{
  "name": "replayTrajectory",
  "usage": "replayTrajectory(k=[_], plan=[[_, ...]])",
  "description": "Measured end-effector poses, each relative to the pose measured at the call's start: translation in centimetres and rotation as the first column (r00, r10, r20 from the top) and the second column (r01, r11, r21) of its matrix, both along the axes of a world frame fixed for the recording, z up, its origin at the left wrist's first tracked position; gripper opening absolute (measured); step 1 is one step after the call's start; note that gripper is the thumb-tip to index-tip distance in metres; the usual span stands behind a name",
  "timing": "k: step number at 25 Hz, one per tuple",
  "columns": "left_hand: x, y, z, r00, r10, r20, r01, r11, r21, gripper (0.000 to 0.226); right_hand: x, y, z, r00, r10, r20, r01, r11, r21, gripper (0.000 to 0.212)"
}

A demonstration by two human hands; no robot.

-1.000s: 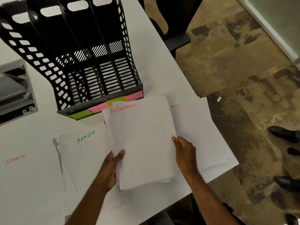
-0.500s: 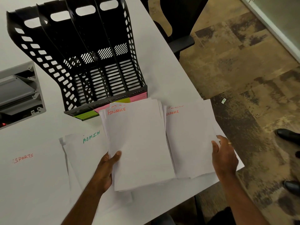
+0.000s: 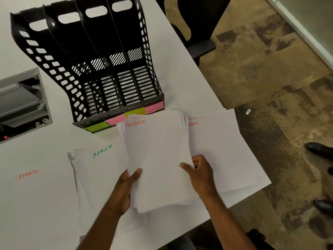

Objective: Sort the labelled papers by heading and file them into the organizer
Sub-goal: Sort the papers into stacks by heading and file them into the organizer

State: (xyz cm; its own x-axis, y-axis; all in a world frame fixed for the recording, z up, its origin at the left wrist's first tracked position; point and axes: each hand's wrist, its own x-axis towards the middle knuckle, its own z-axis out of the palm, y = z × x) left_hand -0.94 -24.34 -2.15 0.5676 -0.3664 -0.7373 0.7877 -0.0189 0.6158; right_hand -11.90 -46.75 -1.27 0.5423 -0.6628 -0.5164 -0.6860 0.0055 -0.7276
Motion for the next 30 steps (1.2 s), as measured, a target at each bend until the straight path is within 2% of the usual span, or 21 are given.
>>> replayTrajectory(k=[2,6,9,11,14,18,20,22,24,25,27,28,30], plan=[[-0.2,0.1,-0.1,1.000,-0.002,-0.020,0.002,1.000,-0.005,0.023,-0.2,-0.2,0.1,0.999,-0.028,0.017,0.029,0.998,-0.051,0.023],[-0.5,0.2,-0.6,0.999,0.022,-0.048,-0.023,1.000,-0.010,0.023,-0.7,-0.4,0.2,0.997,-0.008,0.071,0.018,0.991,-0.132,0.040],[-0.5,0.3,-0.8,0.998,0.050,-0.048,-0.051,0.999,-0.008,0.024,-1.7,-0.7,0.0,0.995,0.062,0.072,-0.043,0.971,-0.234,0.027],[-0.3,0.5,-0.8,0.997,0.058,-0.046,-0.058,0.998,-0.010,0.024,-2.6,-2.1,-0.2,0.999,0.042,0.011,-0.035,0.927,-0.373,0.027],[0.1,1.1,-0.9,0.997,0.059,-0.052,-0.060,0.998,-0.025,0.025,-4.3,-6.3,-0.5,0.994,-0.063,-0.084,-0.002,0.794,-0.608,0.029],[0.4,1.8,-1.2,0.995,0.086,-0.053,-0.086,0.996,-0.003,0.029,-6.3,-9.9,-1.4,0.982,-0.043,-0.183,-0.102,0.694,-0.713,0.033],[0.4,1.9,-1.3,0.994,0.093,-0.056,-0.093,0.996,0.002,0.024,-6.7,-10.6,-1.8,0.971,-0.016,-0.240,-0.160,0.704,-0.692,0.036],[0.4,1.9,-1.2,0.993,0.099,-0.063,-0.099,0.995,-0.007,0.023,-6.5,-10.8,-1.9,0.952,-0.078,-0.297,-0.156,0.712,-0.685,0.044],[0.4,1.8,-1.1,0.992,0.103,-0.069,-0.104,0.994,-0.018,0.023,-5.6,-9.5,-1.5,0.964,-0.132,-0.229,-0.071,0.704,-0.707,0.051],[0.4,1.9,-1.1,0.991,0.108,-0.076,-0.110,0.994,-0.022,0.023,-4.7,-8.2,-1.1,0.986,-0.090,-0.138,-0.027,0.737,-0.676,0.047],[0.3,2.0,-0.9,0.990,0.111,-0.088,-0.114,0.993,-0.037,0.023,-2.2,-4.3,0.0,0.999,0.031,0.027,-0.016,0.897,-0.442,0.038],[0.3,2.1,-0.8,0.990,0.110,-0.089,-0.114,0.993,-0.043,0.025,-0.9,-2.2,0.4,0.996,0.084,0.042,-0.069,0.958,-0.278,0.042],[0.3,3.2,-0.5,0.989,0.123,-0.087,-0.127,0.991,-0.047,0.026,1.5,1.6,0.6,0.984,0.175,-0.019,-0.176,0.983,-0.047,0.056]])
